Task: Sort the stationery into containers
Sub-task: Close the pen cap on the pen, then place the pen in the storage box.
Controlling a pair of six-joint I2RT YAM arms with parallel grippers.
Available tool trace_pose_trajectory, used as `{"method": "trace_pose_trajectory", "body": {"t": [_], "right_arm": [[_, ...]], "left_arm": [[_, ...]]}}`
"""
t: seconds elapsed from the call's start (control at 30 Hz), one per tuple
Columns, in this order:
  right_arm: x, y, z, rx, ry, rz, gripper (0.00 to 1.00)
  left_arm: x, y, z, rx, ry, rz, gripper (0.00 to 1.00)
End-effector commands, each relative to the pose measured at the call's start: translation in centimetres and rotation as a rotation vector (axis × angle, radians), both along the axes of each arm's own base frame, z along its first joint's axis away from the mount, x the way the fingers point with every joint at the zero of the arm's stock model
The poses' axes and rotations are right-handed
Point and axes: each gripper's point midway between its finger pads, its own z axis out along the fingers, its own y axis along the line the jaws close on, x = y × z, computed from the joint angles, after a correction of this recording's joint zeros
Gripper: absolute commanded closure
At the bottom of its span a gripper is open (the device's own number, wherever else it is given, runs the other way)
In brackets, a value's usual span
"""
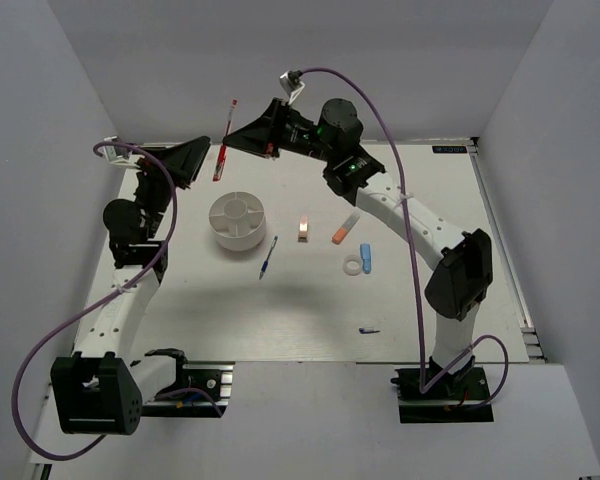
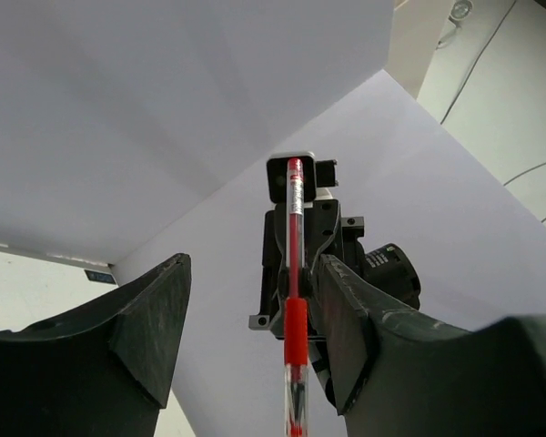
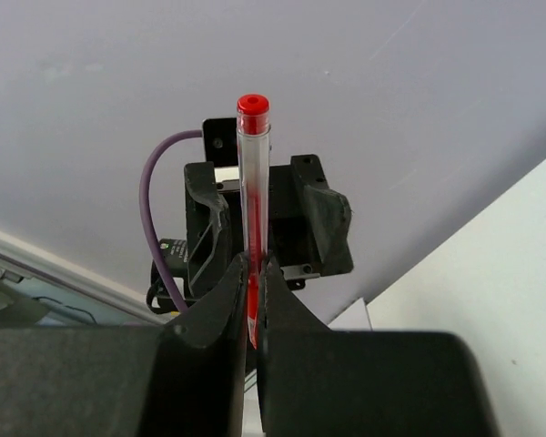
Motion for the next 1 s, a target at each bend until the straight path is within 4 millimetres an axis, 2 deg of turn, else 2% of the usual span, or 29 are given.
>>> {"method": "trace_pose_trajectory", "body": {"t": [0.0,0.1,0.2,0.23,0.27,0.3,0.33,0.37,0.4,0.43,0.47,0.5,0.53,0.57,0.6,0.67,0.7,0.73,0.77,0.8,0.9,0.97], "right_arm": [[-0.2,-3.7,4.1,0.054,-0.121,-0.054,1.0],[0.5,-5.0,3.7,0.035,-0.127,-0.088,1.0],[0.8,-6.6,2.9,0.009,-0.127,-0.102,1.0],[0.8,-7.7,3.3,0.011,-0.136,-0.115,1.0],[0.7,-7.9,1.9,-0.013,-0.116,-0.1,1.0],[0.3,-8.1,1.4,-0.022,-0.112,-0.085,1.0],[-0.4,-8.8,1.4,-0.027,-0.132,-0.078,1.0],[-0.5,-8.9,-0.7,-0.059,-0.109,-0.063,1.0],[-1.3,-9.1,-1.6,-0.076,-0.111,-0.028,1.0],[-1.9,-9.6,-2.1,-0.088,-0.122,-0.018,1.0],[-2.4,-9.7,-4.1,-0.12,-0.097,0.012,1.0],[-2.9,-9.9,-5.0,-0.137,-0.088,0.032,1.0],[-3.4,-10.2,-5.4,-0.145,-0.1,0.05,1.0],[-4.1,-10.5,-6.7,-0.166,-0.091,0.091,1.0],[-4.4,-10.6,-7.6,-0.179,-0.069,0.113,1.0],[-5.0,-10.6,-8.9,-0.193,-0.031,0.158,1.0],[-5.2,-10.6,-9.9,-0.203,-0.002,0.17,1.0],[-5.2,-10.6,-10.2,-0.205,0.008,0.176,1.0],[-5.4,-10.5,-10.5,-0.208,0.034,0.188,1.0],[-5.5,-10.4,-10.7,-0.208,0.044,0.195,1.0],[-6.0,-10.1,-10.8,-0.208,0.074,0.219,1.0],[-6.2,-9.7,-11.2,-0.217,0.108,0.22,1.0]], "left_arm": [[-0.6,0.5,0.4,-0.009,-0.004,0.019,0.31],[-1.1,0.1,0.3,0.011,-0.008,0.0,0.3],[-1.9,-0.5,-0.3,0.114,-0.046,0.001,0.3],[-2.8,-0.8,0.0,0.243,-0.154,0.041,0.23],[-3.9,-2.1,-1.0,0.418,-0.273,0.044,0.19],[-4.7,-2.5,-1.4,0.522,-0.349,0.049,0.18],[-5.6,-3.0,-2.3,0.635,-0.387,0.031,0.18],[-6.1,-3.4,-3.5,0.722,-0.425,0.018,0.17],[-6.5,-3.5,-4.8,0.868,-0.534,0.041,0.17],[-6.9,-3.3,-6.8,0.959,-0.52,0.034,0.17],[-7.2,-3.1,-7.9,1.054,-0.555,0.039,0.17],[-7.6,-3.2,-9.0,1.227,-0.726,0.062,0.18],[-8.6,-3.0,-10.4,1.292,-0.741,0.047,0.18],[-8.9,-2.8,-11.7,1.339,-0.768,0.05,0.18],[-9.4,-2.8,-12.2,1.413,-0.869,0.076,0.18],[-11.2,-2.9,-13.4,1.477,-0.967,0.071,0.18],[-11.7,-3.1,-15.0,1.547,-1.092,0.091,0.19],[-13.2,-3.3,-14.8,1.579,-1.218,0.147,0.19],[-13.7,-3.3,-15.6,1.616,-1.304,0.184,0.19],[-13.7,-3.4,-17.0,1.684,-1.469,0.279,0.21],[-15.4,-3.8,-16.5,1.679,-1.719,0.496,0.26],[-16.6,-4.6,-16.3,1.621,-1.83,0.484,0.26]]}}
